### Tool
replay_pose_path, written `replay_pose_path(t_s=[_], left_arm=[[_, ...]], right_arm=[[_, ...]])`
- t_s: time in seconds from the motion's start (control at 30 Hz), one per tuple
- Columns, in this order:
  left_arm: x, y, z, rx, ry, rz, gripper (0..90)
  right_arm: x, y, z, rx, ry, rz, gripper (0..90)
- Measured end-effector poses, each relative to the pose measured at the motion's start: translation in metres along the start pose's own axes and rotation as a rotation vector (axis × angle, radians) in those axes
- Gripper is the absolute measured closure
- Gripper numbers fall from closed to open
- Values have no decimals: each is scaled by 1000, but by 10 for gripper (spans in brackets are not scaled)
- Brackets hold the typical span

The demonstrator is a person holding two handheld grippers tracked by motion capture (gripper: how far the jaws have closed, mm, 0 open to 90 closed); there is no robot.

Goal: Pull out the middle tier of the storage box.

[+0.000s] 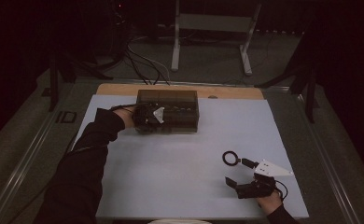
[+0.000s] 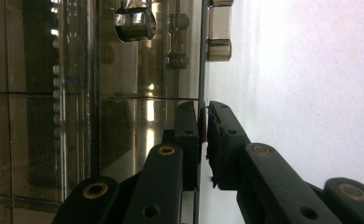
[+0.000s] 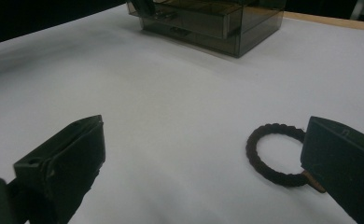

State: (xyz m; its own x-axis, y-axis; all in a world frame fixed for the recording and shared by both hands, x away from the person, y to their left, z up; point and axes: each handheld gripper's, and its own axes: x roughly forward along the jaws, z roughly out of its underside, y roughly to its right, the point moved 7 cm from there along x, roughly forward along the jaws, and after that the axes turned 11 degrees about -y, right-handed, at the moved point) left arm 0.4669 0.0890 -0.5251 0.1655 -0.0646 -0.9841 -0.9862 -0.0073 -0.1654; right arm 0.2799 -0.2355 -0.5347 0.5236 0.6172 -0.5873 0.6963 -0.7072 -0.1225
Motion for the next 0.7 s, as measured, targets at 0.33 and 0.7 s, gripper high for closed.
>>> replay_pose_path(t_s=[0.33,0.7], left_arm=[[-2,5,-1,3,-1,40,861],[-4,16,-3,8,-14,44,868]], right_arm=[[0,0,0,0,1,1,0],[0,0,0,-2,1,0,0]])
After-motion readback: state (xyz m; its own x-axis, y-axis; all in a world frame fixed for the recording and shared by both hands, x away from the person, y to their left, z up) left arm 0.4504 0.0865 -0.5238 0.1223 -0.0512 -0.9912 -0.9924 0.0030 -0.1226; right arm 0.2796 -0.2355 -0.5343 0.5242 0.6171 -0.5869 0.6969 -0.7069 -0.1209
